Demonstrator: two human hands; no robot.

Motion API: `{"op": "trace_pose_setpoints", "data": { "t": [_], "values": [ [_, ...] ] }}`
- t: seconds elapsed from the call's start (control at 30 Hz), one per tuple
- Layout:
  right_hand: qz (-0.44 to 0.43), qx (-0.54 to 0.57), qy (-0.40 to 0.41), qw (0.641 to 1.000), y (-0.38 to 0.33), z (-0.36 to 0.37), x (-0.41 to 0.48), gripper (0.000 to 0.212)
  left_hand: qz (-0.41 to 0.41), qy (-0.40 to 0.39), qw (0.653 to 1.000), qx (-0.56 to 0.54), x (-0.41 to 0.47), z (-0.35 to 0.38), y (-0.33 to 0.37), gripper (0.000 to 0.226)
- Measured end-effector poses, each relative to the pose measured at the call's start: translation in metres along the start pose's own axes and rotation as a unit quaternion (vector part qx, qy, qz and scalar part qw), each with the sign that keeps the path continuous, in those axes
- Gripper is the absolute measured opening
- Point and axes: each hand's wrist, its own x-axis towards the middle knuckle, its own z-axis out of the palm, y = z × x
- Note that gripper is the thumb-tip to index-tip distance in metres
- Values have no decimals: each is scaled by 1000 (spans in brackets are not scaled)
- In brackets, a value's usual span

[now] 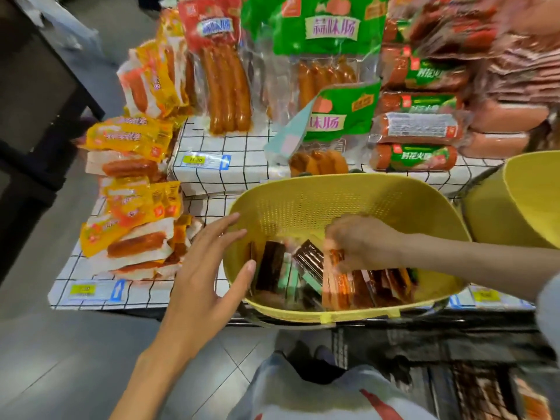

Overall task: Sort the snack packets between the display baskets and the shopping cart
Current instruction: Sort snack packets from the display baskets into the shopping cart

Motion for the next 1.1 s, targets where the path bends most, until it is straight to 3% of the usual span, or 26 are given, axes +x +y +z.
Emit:
{"op": "trace_pose_setpoints", "data": {
  "t": [0.17, 0.3, 0.4, 0.43, 0.53, 0.6, 0.67, 0.73, 0.8, 0.93, 1.03, 1.1],
  "values": [
    [-59, 230, 64, 969, 6, -24, -3, 5, -23, 5, 1000, -2, 1, 0, 6, 38],
    [-101, 405, 70, 906, -1, -66, -7, 3, -38, 8, 999, 9, 13, 2, 24, 53],
    [-191, 430, 146, 870, -18, -94, -9, 8, -92, -45, 994, -48, 37, 10, 45, 68],
    [-210, 436, 170, 858, -24, -98, -8, 11, -103, -54, 991, -72, 44, 13, 49, 62],
    [-210, 470, 235, 825, -27, -94, -3, 5, -118, -35, 985, -124, 56, 20, 53, 15],
    [-119, 417, 237, 869, -14, -74, 3, 13, -140, -17, 978, -151, 56, 18, 50, 9],
    [2, 281, 112, 953, 4, -42, 7, 19, -163, -14, 970, -179, 54, 15, 46, 13],
    [65, 149, 0, 987, 15, -10, 13, 32, -173, -26, 963, -206, 53, 15, 46, 14],
    [55, 107, -28, 992, 18, 6, 19, 31, -183, -27, 954, -235, 52, 16, 46, 14],
    [-18, 178, -26, 984, 17, -4, 23, 6, -182, -26, 953, -241, 53, 16, 47, 16],
    [-104, 308, -36, 945, 16, -34, 11, 12, -188, -20, 956, -225, 54, 17, 44, 21],
    [-134, 388, 16, 912, 13, -59, 3, 13, -192, -21, 959, -208, 56, 17, 44, 19]
  ]
}}
